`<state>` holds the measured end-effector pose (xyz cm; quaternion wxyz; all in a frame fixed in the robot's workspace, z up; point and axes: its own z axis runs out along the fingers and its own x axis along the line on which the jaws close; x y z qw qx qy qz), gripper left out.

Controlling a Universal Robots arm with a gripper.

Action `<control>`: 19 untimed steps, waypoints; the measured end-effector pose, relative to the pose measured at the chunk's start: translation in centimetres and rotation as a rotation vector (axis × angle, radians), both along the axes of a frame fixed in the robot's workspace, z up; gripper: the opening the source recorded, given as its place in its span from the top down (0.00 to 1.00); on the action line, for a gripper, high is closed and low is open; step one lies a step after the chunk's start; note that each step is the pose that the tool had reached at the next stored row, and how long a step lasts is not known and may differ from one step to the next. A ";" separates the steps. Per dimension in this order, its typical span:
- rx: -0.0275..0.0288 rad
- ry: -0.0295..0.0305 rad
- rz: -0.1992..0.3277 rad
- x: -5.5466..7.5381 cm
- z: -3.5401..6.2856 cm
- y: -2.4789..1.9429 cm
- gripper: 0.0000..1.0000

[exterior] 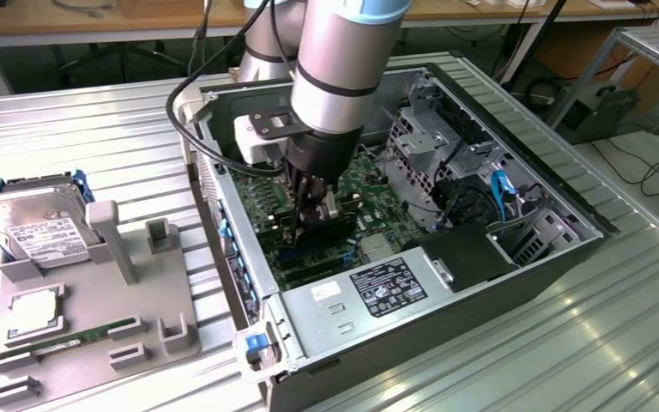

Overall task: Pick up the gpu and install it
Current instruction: 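Press down on the gpu until it lock into place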

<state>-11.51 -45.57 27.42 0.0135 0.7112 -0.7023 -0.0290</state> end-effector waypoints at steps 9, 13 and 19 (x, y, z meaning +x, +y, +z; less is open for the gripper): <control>0.0031 0.0046 0.000 2.1 1.70 -0.01 0.89; 0.0086 0.0069 0.000 3.1 2.05 -0.01 0.89; 0.0177 0.0083 0.001 3.9 2.68 -0.01 0.89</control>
